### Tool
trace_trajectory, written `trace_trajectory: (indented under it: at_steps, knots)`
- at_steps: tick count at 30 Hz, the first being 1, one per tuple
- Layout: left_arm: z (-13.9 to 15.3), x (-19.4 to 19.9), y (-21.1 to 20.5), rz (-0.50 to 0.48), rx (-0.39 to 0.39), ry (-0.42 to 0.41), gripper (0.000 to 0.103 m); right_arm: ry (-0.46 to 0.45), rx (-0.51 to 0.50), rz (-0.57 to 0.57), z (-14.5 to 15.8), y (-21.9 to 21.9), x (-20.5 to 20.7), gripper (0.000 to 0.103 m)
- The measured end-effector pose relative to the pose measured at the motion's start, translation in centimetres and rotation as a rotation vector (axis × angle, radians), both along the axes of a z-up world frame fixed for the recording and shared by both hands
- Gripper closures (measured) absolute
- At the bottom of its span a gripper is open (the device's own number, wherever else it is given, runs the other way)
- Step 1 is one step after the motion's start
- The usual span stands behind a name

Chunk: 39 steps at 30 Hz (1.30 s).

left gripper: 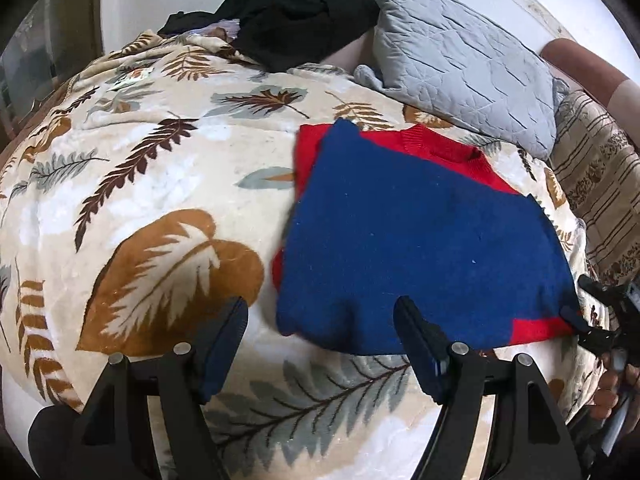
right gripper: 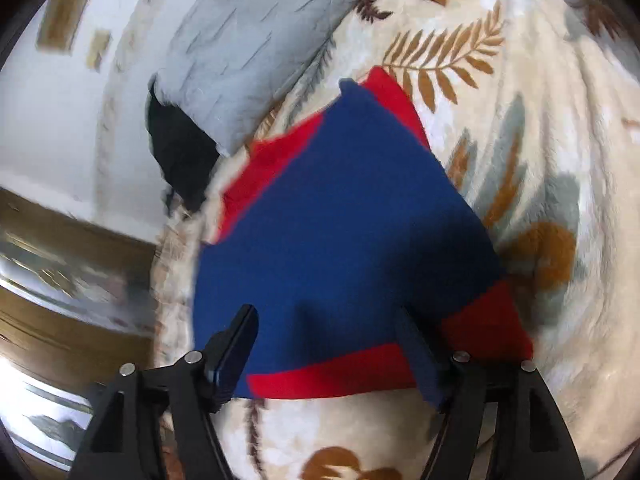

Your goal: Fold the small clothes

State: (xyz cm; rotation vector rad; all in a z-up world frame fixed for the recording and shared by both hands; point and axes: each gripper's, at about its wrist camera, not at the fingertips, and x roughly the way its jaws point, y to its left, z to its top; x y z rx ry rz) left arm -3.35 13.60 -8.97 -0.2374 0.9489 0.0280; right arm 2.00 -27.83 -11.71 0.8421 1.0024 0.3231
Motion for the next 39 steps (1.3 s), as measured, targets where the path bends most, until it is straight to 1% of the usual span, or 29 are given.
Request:
trace_trajectory:
  at_steps: [2, 4, 6, 7, 8, 9, 10, 11, 12, 14, 16, 18, 19, 20, 21, 22, 23, 24, 25, 26, 27, 28, 29, 30, 32, 34, 36, 38, 39]
  knots:
    - [0.1, 0.4, -0.5, -0.006, 0.000, -0.006, 0.027, -0.046, -0.009, 0.019, 1.5, 0.7, -0.1, 0.027]
    - [0.3, 1.0, -1.3, -0.027, 0.001, -0.011, 0.027, -0.097, 0.016, 0.062, 3.1, 1.7, -0.1, 0.027]
    - [0.3, 1.5, -2.2, -0.046, 0.013, -0.021, 0.027, -0.140, 0.029, 0.121, 3.4, 3.2, 0.5, 0.026]
    - [-0.1, 2.0, -2.6, -0.057, 0.024, -0.019, 0.027, -0.140, 0.018, 0.144, 2.8, 3.6, 1.1, 0.026]
    - [-0.7, 2.6, -3.0, -0.064, 0.046, 0.004, 0.027, -0.112, -0.007, 0.135, 1.9, 3.8, 1.9, 0.026]
    - [-1.5, 3.1, -3.3, -0.064, 0.069, 0.039, 0.027, -0.058, -0.024, 0.098, 0.6, 3.1, 2.3, 0.026]
    - [-2.1, 3.6, -3.4, -0.064, 0.088, 0.072, 0.027, 0.047, 0.017, 0.014, -1.2, 1.7, 3.1, 0.028]
    - [-2.3, 3.7, -3.5, -0.067, 0.100, 0.076, 0.027, 0.050, 0.080, -0.008, -1.3, 0.7, 2.3, 0.029]
    - [-2.1, 3.6, -3.6, -0.068, 0.105, 0.057, 0.027, 0.025, 0.107, -0.006, -0.6, 0.6, 2.6, 0.028]
    - [-1.9, 3.7, -3.8, -0.068, 0.106, 0.040, 0.027, -0.056, 0.068, 0.069, 2.4, 2.0, 3.9, 0.028]
    - [-2.4, 4.1, -4.0, -0.075, 0.109, 0.047, 0.027, -0.068, 0.072, 0.127, 3.4, 3.2, 6.0, 0.028]
    - [-3.0, 4.3, -4.3, -0.083, 0.135, 0.065, 0.027, -0.016, 0.086, 0.166, 2.4, 4.0, 8.9, 0.027]
    - [-3.0, 4.3, -4.4, -0.089, 0.143, 0.061, 0.027, 0.047, 0.055, 0.183, 1.0, 4.4, 11.0, 0.027]
    - [-3.0, 4.1, -4.4, -0.096, 0.144, 0.060, 0.027, 0.104, 0.014, 0.170, -0.4, 4.2, 12.4, 0.027]
    - [-2.9, 4.1, -4.4, -0.096, 0.142, 0.061, 0.027, 0.137, 0.018, 0.133, -1.4, 3.7, 13.5, 0.029]
    - [-2.9, 4.1, -4.2, -0.096, 0.133, 0.061, 0.027, 0.136, 0.050, 0.093, -1.3, 3.3, 14.1, 0.029]
    - [-3.0, 4.1, -4.1, -0.093, 0.124, 0.060, 0.027, 0.120, 0.043, 0.049, -0.5, 3.0, 14.5, 0.026]
    - [-3.1, 4.2, -4.1, -0.090, 0.122, 0.061, 0.027, 0.076, 0.008, 0.036, 0.6, 3.3, 14.9, 0.026]
    - [-3.2, 4.3, -4.2, -0.089, 0.125, 0.062, 0.027, 0.046, 0.003, 0.053, 1.3, 3.9, 15.2, 0.026]
    - [-3.2, 4.3, -4.3, -0.092, 0.133, 0.062, 0.025, 0.042, 0.018, 0.090, 1.3, 4.7, 15.5, 0.026]
    - [-3.3, 4.4, -4.5, -0.094, 0.139, 0.063, 0.025, 0.040, 0.016, 0.128, 0.9, 5.5, 16.1, 0.026]
    - [-3.3, 4.4, -4.6, -0.097, 0.147, 0.065, 0.025, 0.058, -0.055, 0.139, 0.0, 6.0, 16.9, 0.027]
    - [-3.3, 4.4, -4.7, -0.101, 0.152, 0.066, 0.024, 0.100, -0.096, 0.114, -1.1, 5.8, 17.5, 0.027]
    - [-3.4, 4.5, -4.6, -0.104, 0.153, 0.067, 0.024, 0.112, -0.053, 0.083, -1.8, 5.3, 18.0, 0.028]
    - [-3.4, 4.4, -4.5, -0.107, 0.149, 0.065, 0.024, 0.087, -0.033, 0.040, -0.5, 5.1, 18.0, 0.026]
    - [-3.4, 4.5, -4.5, -0.105, 0.151, 0.068, 0.024, 0.018, -0.029, 0.083, 1.6, 6.1, 17.0, 0.026]
    - [-3.4, 4.5, -4.5, -0.105, 0.152, 0.069, 0.024, -0.005, -0.010, 0.143, 2.7, 6.7, 14.8, 0.026]
    - [-3.4, 4.5, -4.5, -0.101, 0.152, 0.073, 0.024, 0.013, -0.002, 0.204, 2.2, 7.7, 13.3, 0.026]
    - [-3.3, 4.6, -4.5, -0.100, 0.152, 0.076, 0.024, 0.040, -0.026, 0.225, 1.4, 8.0, 13.0, 0.026]
